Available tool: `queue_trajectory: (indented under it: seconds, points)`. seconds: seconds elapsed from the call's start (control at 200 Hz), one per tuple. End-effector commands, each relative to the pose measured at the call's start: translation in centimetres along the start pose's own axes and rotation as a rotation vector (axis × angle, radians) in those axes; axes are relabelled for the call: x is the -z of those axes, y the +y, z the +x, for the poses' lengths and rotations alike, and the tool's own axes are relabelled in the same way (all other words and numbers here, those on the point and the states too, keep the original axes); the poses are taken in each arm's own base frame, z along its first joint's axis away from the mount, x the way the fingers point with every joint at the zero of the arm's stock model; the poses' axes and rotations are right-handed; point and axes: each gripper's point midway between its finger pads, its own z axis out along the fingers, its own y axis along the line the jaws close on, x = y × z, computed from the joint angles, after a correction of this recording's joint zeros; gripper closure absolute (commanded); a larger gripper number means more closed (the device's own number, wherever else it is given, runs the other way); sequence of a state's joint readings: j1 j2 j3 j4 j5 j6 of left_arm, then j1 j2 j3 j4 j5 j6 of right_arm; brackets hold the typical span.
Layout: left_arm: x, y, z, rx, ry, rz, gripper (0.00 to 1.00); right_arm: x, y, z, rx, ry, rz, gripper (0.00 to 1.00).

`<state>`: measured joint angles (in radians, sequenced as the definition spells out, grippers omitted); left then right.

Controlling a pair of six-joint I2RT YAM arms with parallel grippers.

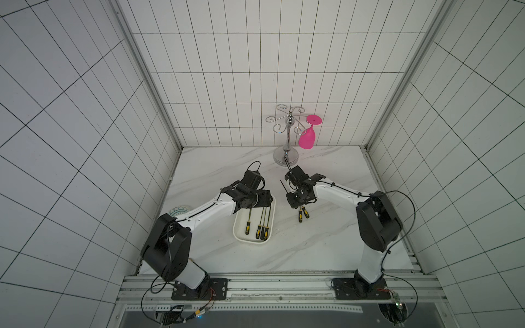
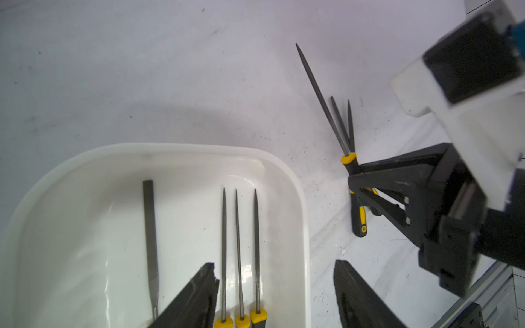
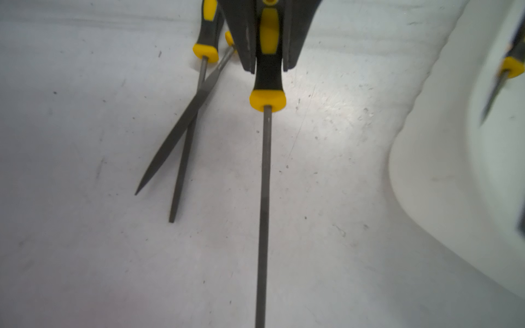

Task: Put the file tool into the storage box
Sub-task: Pick up the file tool from the center of the board.

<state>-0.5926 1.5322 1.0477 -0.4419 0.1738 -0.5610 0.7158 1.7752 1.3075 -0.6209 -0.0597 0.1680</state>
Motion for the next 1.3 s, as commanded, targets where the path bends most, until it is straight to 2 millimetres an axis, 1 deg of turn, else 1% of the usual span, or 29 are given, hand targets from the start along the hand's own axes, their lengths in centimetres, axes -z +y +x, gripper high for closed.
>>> queue_trajectory:
  seconds: [0.0, 0.13, 0.21, 0.34, 0.44, 0.475, 0.5, 0.535, 0.595, 0.635, 0.67, 0.72, 0.745, 1.025, 1.18, 1.2, 1.235, 1.275, 1.295]
  points:
    - [0.4, -2.6, -2.0, 0.008, -0.06, 0.125, 0.32, 3.0, 2.4, 0.7, -0.006, -0.025, -0.128, 1.0]
    - [-0.4, -3.9, -2.5, 0.047, -0.06, 0.194, 0.31, 5.0, 5.3, 1.4, 0.024, -0.033, -0.301, 1.0]
    - [-0.7, -4.6, -3.0, 0.073, -0.069, 0.235, 0.32, 5.6, 6.5, 1.7, 0.04, -0.038, -0.371, 1.0]
    - [-0.6, -5.5, -3.6, 0.094, -0.09, 0.287, 0.31, 5.7, 7.0, 1.9, 0.062, -0.038, -0.383, 1.0]
    - [-0.4, -5.7, -3.8, 0.089, -0.103, 0.295, 0.32, 5.8, 7.3, 1.9, 0.075, -0.039, -0.395, 1.0]
    - [-0.5, -5.6, -3.8, 0.088, -0.101, 0.293, 0.34, 5.9, 7.5, 2.0, 0.081, -0.038, -0.403, 1.0]
    - [-0.6, -5.7, -3.8, 0.086, -0.098, 0.295, 0.37, 6.0, 7.6, 2.0, 0.085, -0.041, -0.406, 1.0]
    - [-0.7, -5.7, -3.7, 0.085, -0.094, 0.299, 0.46, 6.1, 7.7, 2.0, 0.091, -0.043, -0.408, 1.0]
    - [-1.0, -5.7, -3.7, 0.093, -0.086, 0.299, 0.75, 6.3, 7.8, 1.9, 0.097, -0.049, -0.409, 1.0]
    - [-1.1, -5.7, -3.6, 0.096, -0.083, 0.302, 0.88, 6.3, 7.7, 2.0, 0.097, -0.05, -0.404, 1.0]
    - [-1.2, -5.8, -3.6, 0.098, -0.081, 0.306, 0.94, 6.3, 7.6, 1.9, 0.097, -0.053, -0.4, 1.0]
    - [-1.3, -5.7, -3.6, 0.101, -0.08, 0.304, 0.97, 6.4, 7.6, 1.9, 0.096, -0.058, -0.397, 1.0]
    - [-1.2, -5.7, -3.7, 0.102, -0.082, 0.305, 1.0, 6.5, 7.6, 1.8, 0.096, -0.061, -0.396, 1.0]
    - [-0.6, -5.7, -3.6, 0.091, -0.099, 0.303, 1.0, 6.7, 7.6, 1.4, 0.1, -0.083, -0.393, 1.0]
    - [-0.6, -5.5, -3.5, 0.093, -0.101, 0.296, 1.0, 7.1, 7.8, 1.0, 0.104, -0.102, -0.406, 1.0]
    - [-0.6, -5.5, -3.5, 0.092, -0.1, 0.298, 0.96, 7.1, 7.8, 1.1, 0.104, -0.103, -0.407, 1.0]
    - [-0.8, -5.5, -3.5, 0.093, -0.095, 0.298, 0.85, 7.3, 7.8, 1.0, 0.105, -0.11, -0.41, 1.0]
    - [-0.9, -5.5, -3.5, 0.094, -0.091, 0.3, 0.67, 7.4, 7.9, 0.9, 0.105, -0.114, -0.412, 1.0]
    - [-0.9, -5.5, -3.4, 0.094, -0.09, 0.301, 0.6, 7.5, 7.9, 0.9, 0.106, -0.116, -0.414, 1.0]
